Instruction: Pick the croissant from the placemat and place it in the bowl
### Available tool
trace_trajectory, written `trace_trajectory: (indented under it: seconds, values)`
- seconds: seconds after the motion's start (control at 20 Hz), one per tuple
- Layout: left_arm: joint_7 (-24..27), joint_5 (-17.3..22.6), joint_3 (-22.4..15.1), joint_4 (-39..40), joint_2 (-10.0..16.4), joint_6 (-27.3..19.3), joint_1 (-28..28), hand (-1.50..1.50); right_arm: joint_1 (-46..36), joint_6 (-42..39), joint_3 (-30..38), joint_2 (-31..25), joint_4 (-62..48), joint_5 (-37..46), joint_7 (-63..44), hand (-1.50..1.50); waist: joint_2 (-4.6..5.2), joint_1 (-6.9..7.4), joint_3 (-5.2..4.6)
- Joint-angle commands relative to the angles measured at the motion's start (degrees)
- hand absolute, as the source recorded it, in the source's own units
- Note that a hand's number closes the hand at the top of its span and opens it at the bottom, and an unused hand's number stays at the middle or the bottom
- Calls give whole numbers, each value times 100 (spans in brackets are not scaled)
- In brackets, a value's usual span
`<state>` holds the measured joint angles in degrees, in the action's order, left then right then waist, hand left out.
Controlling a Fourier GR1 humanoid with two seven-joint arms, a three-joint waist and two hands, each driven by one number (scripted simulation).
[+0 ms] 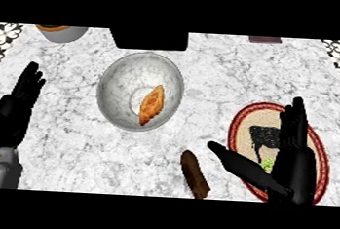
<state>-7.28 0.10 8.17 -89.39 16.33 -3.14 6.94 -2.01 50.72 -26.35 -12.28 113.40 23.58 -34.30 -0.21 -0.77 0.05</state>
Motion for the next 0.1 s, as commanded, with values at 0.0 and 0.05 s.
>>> trace_trajectory:
  seconds: [0.0,0.05]
  values:
    - [-98,75,83,402,23,83,451,0,916,-135,-49,-413,1077,-623,665,-150,14,-16,0]
    - [-462,-34,-19,-261,-33,-51,266,0,964,11,-191,-143,598,-677,1188,-150,13,52,1]
